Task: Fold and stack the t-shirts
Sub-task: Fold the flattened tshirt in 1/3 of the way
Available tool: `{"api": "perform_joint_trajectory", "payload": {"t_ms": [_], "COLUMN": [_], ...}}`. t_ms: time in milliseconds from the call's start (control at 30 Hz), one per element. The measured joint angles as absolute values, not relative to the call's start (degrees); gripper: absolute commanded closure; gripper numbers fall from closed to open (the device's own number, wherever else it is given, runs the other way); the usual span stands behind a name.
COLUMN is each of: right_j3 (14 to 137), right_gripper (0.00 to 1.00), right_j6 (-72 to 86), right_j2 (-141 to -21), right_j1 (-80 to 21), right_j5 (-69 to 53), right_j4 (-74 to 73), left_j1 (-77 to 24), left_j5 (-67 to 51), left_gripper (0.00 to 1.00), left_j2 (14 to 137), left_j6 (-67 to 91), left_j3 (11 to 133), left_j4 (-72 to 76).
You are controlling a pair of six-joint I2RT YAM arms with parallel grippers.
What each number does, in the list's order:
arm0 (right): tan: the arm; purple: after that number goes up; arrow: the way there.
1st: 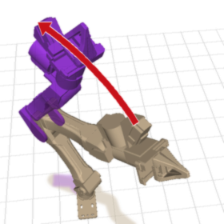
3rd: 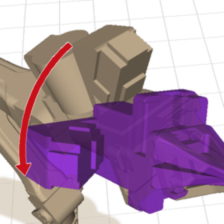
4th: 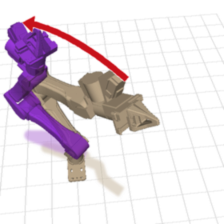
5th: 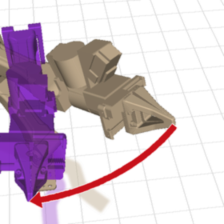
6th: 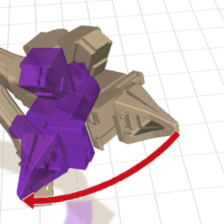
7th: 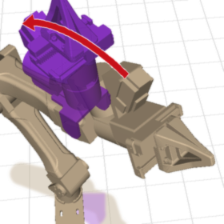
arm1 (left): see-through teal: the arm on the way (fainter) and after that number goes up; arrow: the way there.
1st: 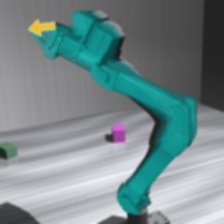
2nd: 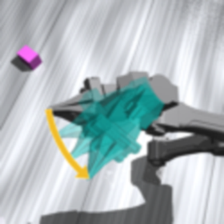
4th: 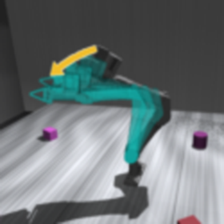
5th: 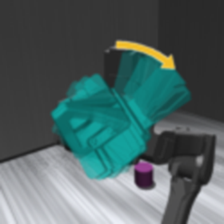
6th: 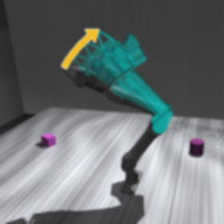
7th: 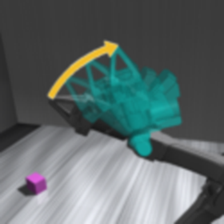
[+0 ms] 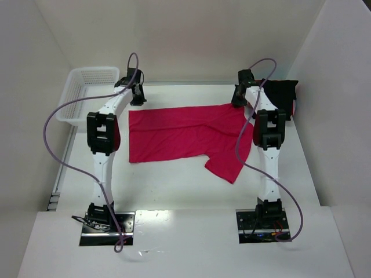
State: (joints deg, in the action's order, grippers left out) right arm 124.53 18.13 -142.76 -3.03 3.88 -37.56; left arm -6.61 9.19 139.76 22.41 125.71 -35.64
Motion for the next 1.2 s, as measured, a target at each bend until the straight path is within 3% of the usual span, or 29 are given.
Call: {"api": "perform_joint_trajectory", "payload": {"t_ms": [300,633,733,900,1033,1067,1100,1200], "right_j3": [119.09,115.39,114.96,114.91,114.89,114.89,114.85,114.83], "right_gripper": [0.93,0.92,0.92,0.92,0.92,0.92,0.92,0.92], "right_j6": [17.91,17.67,17.65,17.50,17.47,17.47,17.50,17.50], "right_j2": [-139.81,-137.69,-137.40,-137.36,-137.36,-137.36,-137.36,-137.36], "right_j1": [-3.03,-3.03,-3.03,-3.03,-3.03,-3.03,-3.03,-3.03], "right_j5": [2.59,2.00,1.91,1.83,1.74,1.74,1.74,1.72], "right_j4": [-35.22,-33.91,-33.89,-33.89,-33.85,-33.85,-33.82,-33.78], "left_j1": [-9.34,-10.09,-10.17,-10.24,-10.28,-10.28,-10.28,-10.48], "left_j5": [10.61,10.20,9.87,9.08,9.10,9.10,8.97,8.97], "left_gripper": [1.00,1.00,0.87,0.85,0.73,0.57,0.47,0.29], "left_j2": [117.27,122.93,124.11,125.25,127.07,127.59,128.09,128.68], "left_j6": [23.59,27.20,27.27,27.24,26.96,26.83,26.72,26.59], "left_j3": [102.24,93.38,93.84,95.61,98.15,98.91,99.66,100.95], "left_j4": [-28.80,-26.33,-25.82,-25.28,-25.89,-26.00,-26.13,-26.09]}}
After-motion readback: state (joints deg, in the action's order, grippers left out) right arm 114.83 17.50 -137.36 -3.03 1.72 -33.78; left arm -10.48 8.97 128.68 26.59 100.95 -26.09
